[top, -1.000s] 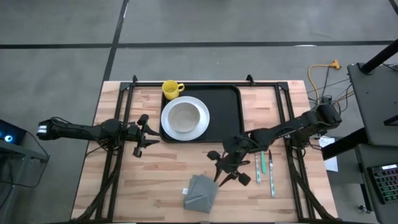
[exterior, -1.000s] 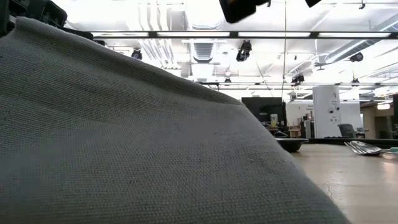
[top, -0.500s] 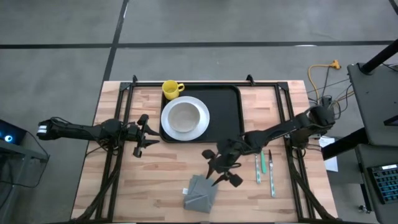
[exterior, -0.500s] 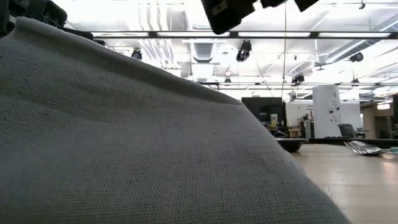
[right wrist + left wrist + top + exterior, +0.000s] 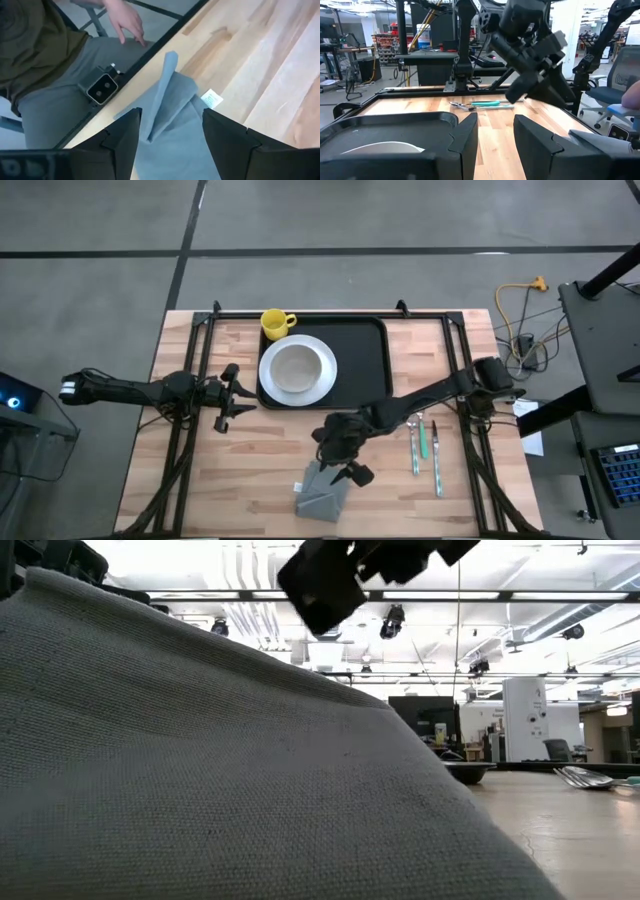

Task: Set up tray
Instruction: Put the gray napkin on the right side of the white plate

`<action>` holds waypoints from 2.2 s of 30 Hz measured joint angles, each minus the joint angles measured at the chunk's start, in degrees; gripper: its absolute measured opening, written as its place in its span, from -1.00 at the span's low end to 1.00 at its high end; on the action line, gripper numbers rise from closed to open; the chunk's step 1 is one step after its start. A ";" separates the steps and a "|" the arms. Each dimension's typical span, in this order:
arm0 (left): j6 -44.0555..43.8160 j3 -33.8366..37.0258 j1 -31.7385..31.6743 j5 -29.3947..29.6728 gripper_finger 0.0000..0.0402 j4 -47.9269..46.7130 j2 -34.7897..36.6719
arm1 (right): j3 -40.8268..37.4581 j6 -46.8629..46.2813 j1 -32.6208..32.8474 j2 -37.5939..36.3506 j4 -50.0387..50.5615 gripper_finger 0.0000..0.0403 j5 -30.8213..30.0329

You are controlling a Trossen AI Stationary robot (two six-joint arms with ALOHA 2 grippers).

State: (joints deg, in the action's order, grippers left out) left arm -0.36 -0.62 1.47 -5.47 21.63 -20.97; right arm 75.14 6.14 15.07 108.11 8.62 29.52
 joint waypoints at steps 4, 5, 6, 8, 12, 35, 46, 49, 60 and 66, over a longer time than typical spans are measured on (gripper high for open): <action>0.01 0.00 -0.01 0.01 -0.46 0.00 -0.05 | 2.20 -0.18 0.09 3.62 0.23 0.01 0.39; 0.01 0.00 -0.01 0.02 -0.46 0.00 -0.14 | 2.91 -0.20 0.09 4.72 0.71 0.01 0.43; 0.01 0.00 -0.02 0.02 -0.46 0.00 -0.19 | 3.76 -0.20 0.09 5.99 0.77 0.01 0.50; 0.00 0.00 0.00 0.02 -0.46 0.00 -0.37 | 5.73 -0.22 0.09 7.96 1.13 0.01 0.51; 0.00 0.00 0.00 0.02 -0.46 0.00 -0.37 | 10.59 -0.12 0.28 11.84 5.81 0.01 0.80; 0.01 0.00 -0.01 0.01 -0.46 -0.01 -1.31 | 16.49 -3.04 3.52 18.15 5.64 0.01 5.22; 0.00 0.02 -0.02 0.00 -0.46 -0.02 -1.51 | 22.91 -5.36 3.54 22.89 9.47 -0.01 5.30; 0.00 0.02 -0.02 0.02 -0.46 -0.02 -1.55 | 25.42 -4.75 3.53 23.73 14.76 -0.15 5.43; 0.00 0.02 -0.01 0.02 -0.46 -0.01 -1.62 | 26.58 -0.65 3.64 25.10 19.84 -0.94 10.76; 0.00 0.02 -0.01 0.01 -0.46 -0.02 -1.62 | 28.57 0.28 3.42 23.79 27.54 -0.96 2.31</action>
State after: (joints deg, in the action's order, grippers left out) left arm -0.35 -0.60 1.46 -5.46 21.61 -22.59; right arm 103.71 6.42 18.49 131.90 36.17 31.83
